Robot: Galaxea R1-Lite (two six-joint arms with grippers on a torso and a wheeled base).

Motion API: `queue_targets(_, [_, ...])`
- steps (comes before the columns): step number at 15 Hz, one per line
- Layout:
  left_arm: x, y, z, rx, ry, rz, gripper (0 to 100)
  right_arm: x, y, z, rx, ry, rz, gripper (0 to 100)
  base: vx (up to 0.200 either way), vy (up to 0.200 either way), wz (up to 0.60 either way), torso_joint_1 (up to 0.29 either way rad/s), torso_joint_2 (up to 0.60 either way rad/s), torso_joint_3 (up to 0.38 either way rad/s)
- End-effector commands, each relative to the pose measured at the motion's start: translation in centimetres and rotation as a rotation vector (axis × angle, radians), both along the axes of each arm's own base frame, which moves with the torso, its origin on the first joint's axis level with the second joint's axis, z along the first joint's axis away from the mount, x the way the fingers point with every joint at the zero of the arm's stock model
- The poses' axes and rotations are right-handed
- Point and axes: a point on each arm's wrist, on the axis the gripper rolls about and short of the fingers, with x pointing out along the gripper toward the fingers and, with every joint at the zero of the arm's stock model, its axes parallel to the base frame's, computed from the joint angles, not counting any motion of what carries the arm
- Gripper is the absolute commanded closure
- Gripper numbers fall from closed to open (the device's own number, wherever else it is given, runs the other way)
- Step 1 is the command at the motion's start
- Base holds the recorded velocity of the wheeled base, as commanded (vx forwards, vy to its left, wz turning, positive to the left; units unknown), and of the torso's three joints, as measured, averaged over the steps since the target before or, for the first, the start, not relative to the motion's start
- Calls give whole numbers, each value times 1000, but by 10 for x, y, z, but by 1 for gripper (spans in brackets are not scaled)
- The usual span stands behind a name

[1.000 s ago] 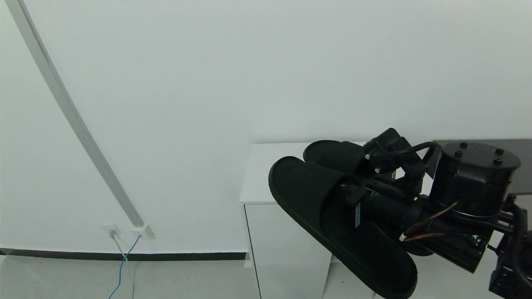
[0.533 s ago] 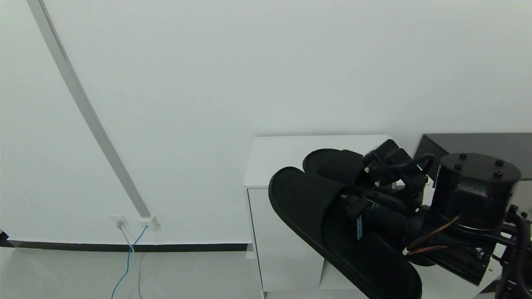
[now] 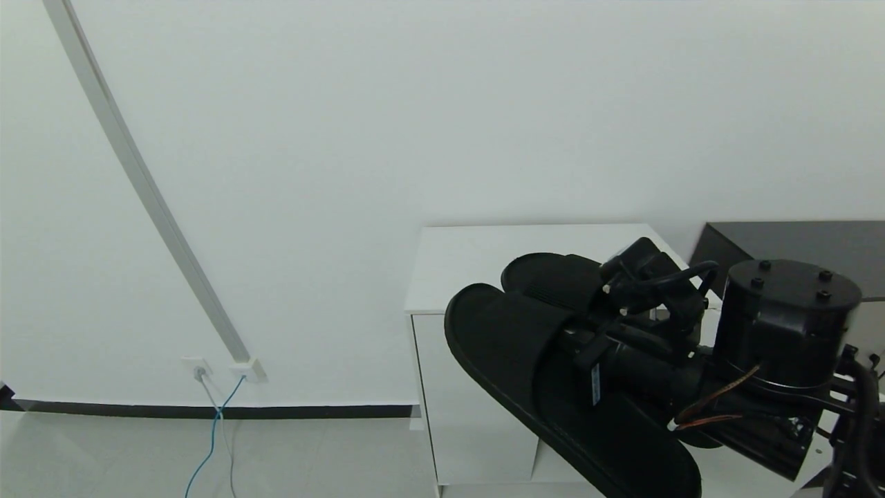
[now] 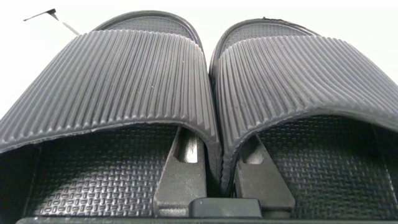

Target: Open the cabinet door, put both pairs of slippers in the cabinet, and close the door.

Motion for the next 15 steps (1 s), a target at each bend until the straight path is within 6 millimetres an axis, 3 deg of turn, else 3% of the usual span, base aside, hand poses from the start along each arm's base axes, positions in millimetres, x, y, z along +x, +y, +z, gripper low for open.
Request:
queue_targets(1, [0, 0, 0, 0, 0, 0, 100, -1, 0, -1, -4, 4, 0, 100, 0, -200, 0, 2, 2, 7])
queue_targets(15, [0, 0, 0, 0, 0, 0, 100, 0, 0, -5, -15, 14, -1, 100, 0, -200, 0, 3, 2, 2])
